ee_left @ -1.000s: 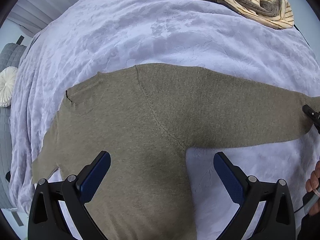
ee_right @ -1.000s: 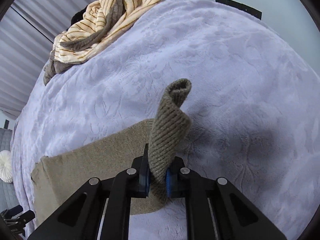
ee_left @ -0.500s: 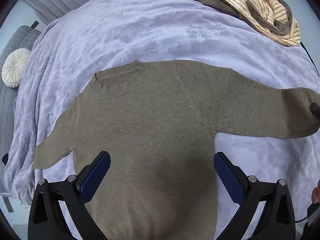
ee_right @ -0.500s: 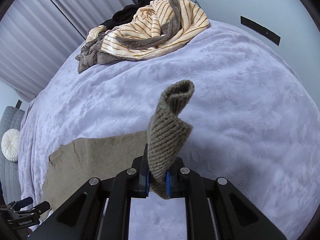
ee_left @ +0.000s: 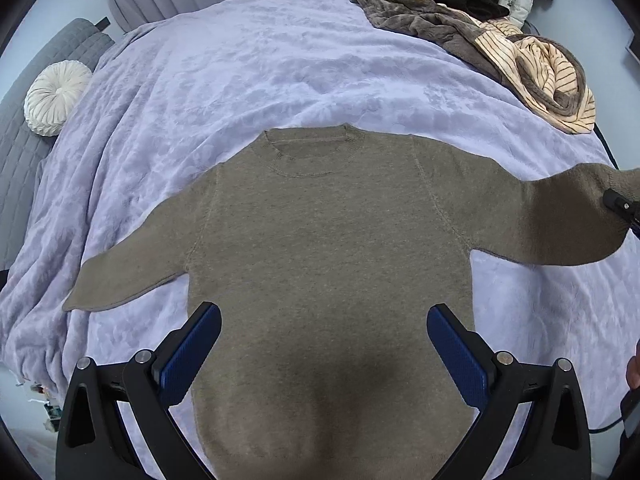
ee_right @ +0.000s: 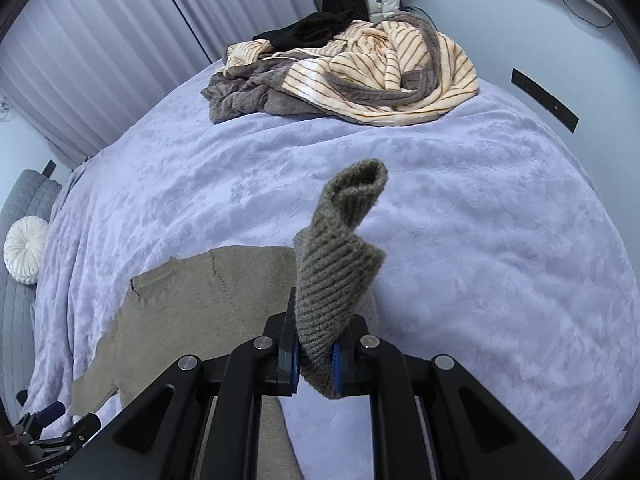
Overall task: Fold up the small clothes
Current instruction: 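Lift the sleeve cuff with the right gripper and carry it across the sweater body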
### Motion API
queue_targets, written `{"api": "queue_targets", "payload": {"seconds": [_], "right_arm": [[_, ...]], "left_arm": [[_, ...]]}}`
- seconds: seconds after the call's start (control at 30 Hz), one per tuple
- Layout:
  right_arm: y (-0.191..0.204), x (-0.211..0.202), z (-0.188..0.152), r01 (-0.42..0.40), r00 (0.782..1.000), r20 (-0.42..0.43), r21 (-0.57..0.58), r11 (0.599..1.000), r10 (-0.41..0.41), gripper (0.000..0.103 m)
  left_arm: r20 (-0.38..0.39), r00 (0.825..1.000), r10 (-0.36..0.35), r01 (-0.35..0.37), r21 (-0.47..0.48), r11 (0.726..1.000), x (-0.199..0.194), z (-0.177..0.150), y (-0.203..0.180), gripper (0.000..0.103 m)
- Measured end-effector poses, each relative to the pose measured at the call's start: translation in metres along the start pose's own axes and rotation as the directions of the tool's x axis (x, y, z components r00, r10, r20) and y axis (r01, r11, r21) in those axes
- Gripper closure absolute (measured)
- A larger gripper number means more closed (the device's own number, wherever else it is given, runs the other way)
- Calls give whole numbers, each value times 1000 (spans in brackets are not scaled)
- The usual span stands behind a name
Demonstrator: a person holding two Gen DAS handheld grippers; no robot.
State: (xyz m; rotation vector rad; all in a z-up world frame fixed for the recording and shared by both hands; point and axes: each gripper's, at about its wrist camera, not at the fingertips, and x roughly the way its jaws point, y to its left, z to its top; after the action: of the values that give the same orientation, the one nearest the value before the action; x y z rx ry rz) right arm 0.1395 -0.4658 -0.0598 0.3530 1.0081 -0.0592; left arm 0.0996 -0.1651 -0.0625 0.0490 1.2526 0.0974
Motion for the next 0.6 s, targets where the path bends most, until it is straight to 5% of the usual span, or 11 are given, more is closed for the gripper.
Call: {"api": "queue_targets", "payload": {"seconds": [0.3, 0.6], "right_arm": [[90, -12, -21, 40, 999, 0, -104, 994, -41, 91], [150, -17, -42, 54, 998, 0, -140, 989, -55, 91]], "left_arm": [[6, 999, -53, 54, -48, 997, -11, -28, 59, 0], [-37, 999, -27, 24, -76, 997, -2, -47, 114, 0]]}}
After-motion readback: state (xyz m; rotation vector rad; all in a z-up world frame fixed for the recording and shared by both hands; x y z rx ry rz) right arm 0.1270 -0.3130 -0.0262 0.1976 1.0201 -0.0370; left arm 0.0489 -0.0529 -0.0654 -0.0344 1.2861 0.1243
